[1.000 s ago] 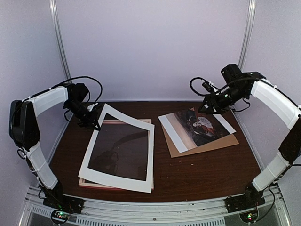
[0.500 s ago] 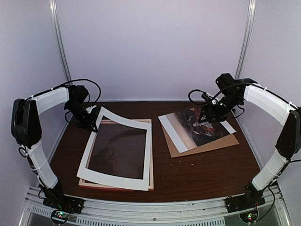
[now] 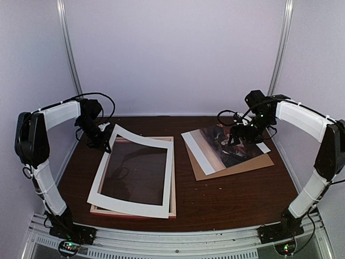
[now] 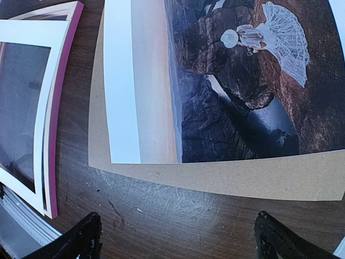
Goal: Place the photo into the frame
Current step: Place the mat board on the glass panel.
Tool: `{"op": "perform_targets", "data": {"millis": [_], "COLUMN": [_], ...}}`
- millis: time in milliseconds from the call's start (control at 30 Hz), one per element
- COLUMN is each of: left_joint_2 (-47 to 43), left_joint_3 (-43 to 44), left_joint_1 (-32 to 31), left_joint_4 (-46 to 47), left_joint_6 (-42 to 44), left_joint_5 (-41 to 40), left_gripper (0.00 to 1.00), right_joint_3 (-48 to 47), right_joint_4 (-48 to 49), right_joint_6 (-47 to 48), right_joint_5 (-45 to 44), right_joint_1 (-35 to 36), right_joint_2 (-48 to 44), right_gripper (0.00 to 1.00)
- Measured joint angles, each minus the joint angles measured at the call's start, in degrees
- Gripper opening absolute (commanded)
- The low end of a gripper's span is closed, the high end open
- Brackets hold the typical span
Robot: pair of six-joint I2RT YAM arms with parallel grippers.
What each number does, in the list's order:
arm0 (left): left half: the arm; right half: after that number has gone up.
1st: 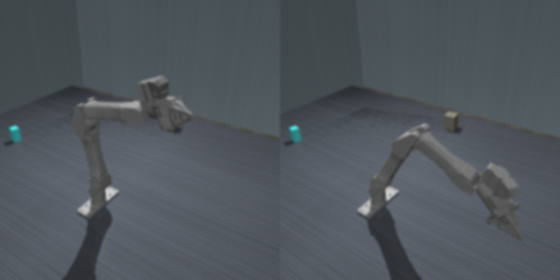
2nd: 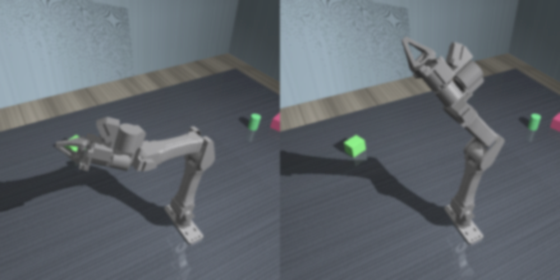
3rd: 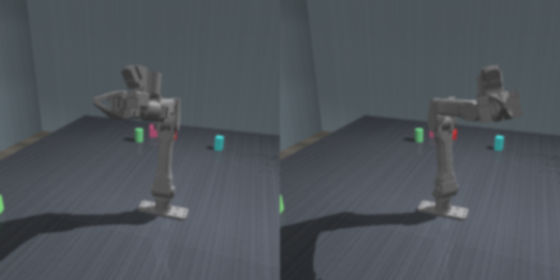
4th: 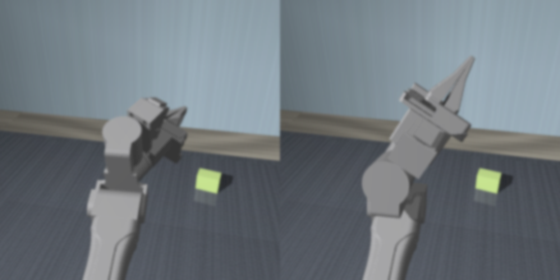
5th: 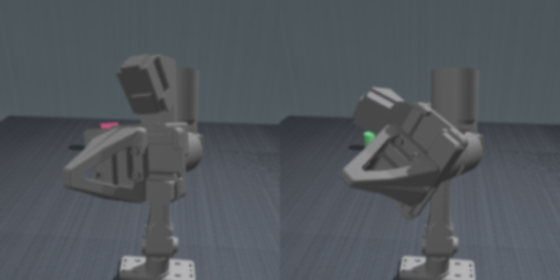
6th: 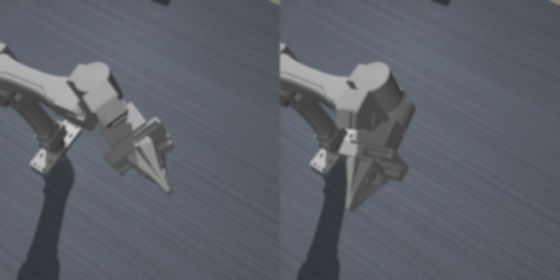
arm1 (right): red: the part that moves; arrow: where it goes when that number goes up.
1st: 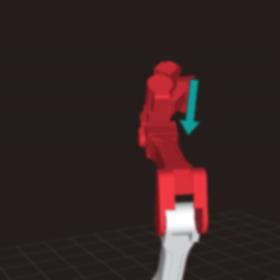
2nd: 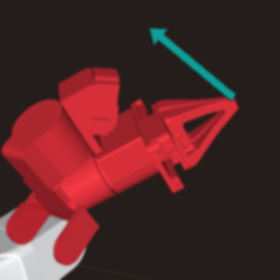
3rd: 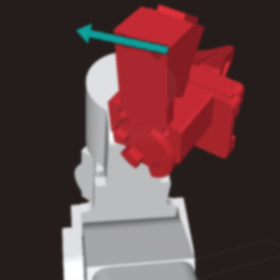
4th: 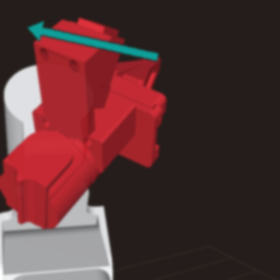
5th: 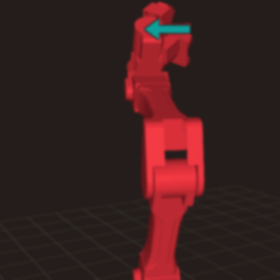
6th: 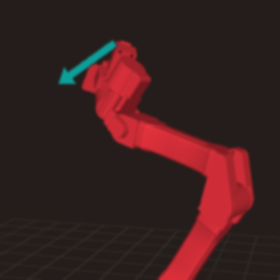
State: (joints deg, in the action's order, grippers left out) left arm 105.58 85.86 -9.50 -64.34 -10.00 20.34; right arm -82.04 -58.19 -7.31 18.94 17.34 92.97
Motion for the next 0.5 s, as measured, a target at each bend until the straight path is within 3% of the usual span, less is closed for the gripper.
{"op": "perform_targets", "data": {"millis": [500], "left_joint_2": [0.39], "left_joint_3": [0.07], "left_joint_1": [0.48], "left_joint_4": [1.60], "left_joint_6": [-2.21], "left_joint_5": [-1.09], "left_gripper": [0.00], "right_joint_3": [0.70], "right_joint_4": [1.29], "right_joint_6": [-0.02], "right_joint_5": [-0.87], "right_joint_1": [0.00], "right_joint_2": [1.95], "right_gripper": [1.00]}}
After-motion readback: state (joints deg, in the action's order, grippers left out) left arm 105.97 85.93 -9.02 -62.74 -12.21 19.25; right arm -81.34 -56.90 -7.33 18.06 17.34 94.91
